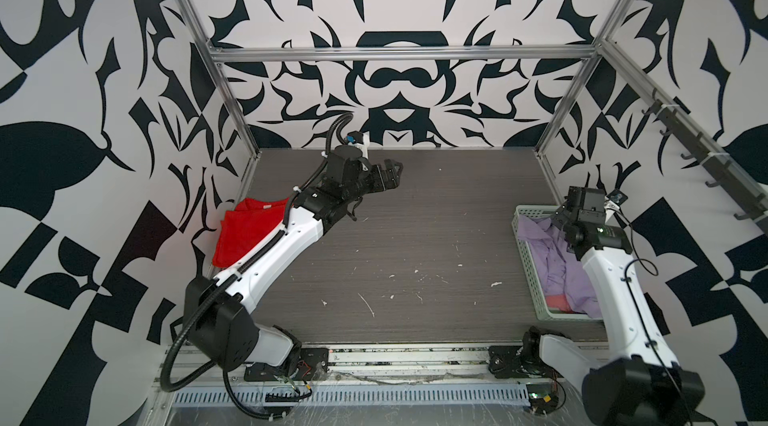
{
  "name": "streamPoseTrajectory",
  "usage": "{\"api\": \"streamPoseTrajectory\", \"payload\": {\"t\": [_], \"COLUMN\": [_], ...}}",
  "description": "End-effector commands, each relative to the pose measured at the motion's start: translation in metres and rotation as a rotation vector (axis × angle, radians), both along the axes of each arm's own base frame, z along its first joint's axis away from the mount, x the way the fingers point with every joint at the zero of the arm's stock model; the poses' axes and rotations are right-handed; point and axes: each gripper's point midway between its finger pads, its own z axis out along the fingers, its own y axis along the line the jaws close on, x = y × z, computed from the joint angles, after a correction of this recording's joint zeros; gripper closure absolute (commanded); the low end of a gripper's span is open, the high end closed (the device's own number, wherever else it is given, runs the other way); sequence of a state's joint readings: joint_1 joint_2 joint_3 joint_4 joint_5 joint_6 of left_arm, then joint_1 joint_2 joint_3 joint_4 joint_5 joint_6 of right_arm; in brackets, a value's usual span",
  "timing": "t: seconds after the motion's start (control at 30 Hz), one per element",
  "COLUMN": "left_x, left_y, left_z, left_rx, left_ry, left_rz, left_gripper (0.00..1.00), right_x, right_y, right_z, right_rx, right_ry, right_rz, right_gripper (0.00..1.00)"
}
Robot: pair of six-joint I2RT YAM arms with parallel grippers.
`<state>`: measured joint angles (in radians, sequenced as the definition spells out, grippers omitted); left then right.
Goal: Fold and stack the t-shirts
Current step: 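Reach the right gripper into the green basket while the left arm advances, then grasp the lavender t-shirt in the basket with the right gripper and lift it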
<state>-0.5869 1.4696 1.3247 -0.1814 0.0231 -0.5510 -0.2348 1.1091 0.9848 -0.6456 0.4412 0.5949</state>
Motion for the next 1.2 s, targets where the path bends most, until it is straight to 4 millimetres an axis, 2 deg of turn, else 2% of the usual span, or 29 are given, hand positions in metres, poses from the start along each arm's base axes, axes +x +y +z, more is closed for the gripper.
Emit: {"api": "streamPoseTrajectory", "payload": {"t": [0.0, 0.2, 0.33, 0.43, 0.57, 0.7, 0.73, 0.83, 0.87, 0.9, 0.93, 1.03, 1.17], "left_x": [0.002, 0.010, 0.008, 0.008, 0.008, 0.010, 0.011, 0.011, 0.010, 0.010, 0.009, 0.007, 0.005], "left_y": [-0.022, -0.056, -0.062, -0.059, -0.057, -0.057, -0.057, -0.056, -0.055, -0.054, -0.054, -0.051, -0.048], "left_z": [-0.007, -0.019, -0.027, -0.030, -0.029, -0.023, -0.023, -0.023, -0.023, -0.024, -0.024, -0.026, -0.026], "left_rx": [0.104, 0.105, 0.100, 0.101, 0.107, 0.104, 0.105, 0.104, 0.104, 0.107, 0.107, 0.106, 0.089], "left_ry": [-0.025, 0.013, 0.042, 0.041, 0.033, 0.020, 0.020, 0.020, 0.020, 0.023, 0.025, 0.031, 0.032], "left_rz": [-0.098, -0.187, -0.192, -0.181, -0.169, -0.162, -0.161, -0.156, -0.155, -0.152, -0.150, -0.142, -0.131], "left_gripper": [0.01, 0.01, 0.01, 0.01, 0.01, 0.01, 0.01, 0.01, 0.01, 0.01, 0.01, 0.01, 0.01], "right_x": [0.014, 0.019, 0.010, 0.014, 0.023, 0.027, 0.028, 0.034, 0.034, 0.033, 0.033, 0.034, 0.035], "right_y": [-0.005, -0.016, -0.028, -0.029, -0.026, -0.029, -0.029, -0.027, -0.028, -0.030, -0.032, -0.034, -0.027], "right_z": [-0.011, -0.047, -0.068, -0.084, -0.106, -0.120, -0.121, -0.120, -0.117, -0.111, -0.103, -0.060, 0.033], "right_rx": [0.017, 0.061, 0.088, 0.115, 0.150, 0.162, 0.166, 0.181, 0.178, 0.167, 0.156, 0.111, 0.036], "right_ry": [0.108, 0.197, 0.246, 0.278, 0.331, 0.349, 0.347, 0.334, 0.334, 0.329, 0.317, 0.237, 0.059], "right_rz": [0.076, 0.056, 0.009, 0.036, 0.097, 0.092, 0.089, 0.100, 0.097, 0.084, 0.078, 0.077, 0.136], "right_gripper": [0.16, 0.12, 0.13, 0.19, 0.33, 0.48, 0.53, 0.82, 0.95, 1.00, 1.00, 1.00, 1.00]}}
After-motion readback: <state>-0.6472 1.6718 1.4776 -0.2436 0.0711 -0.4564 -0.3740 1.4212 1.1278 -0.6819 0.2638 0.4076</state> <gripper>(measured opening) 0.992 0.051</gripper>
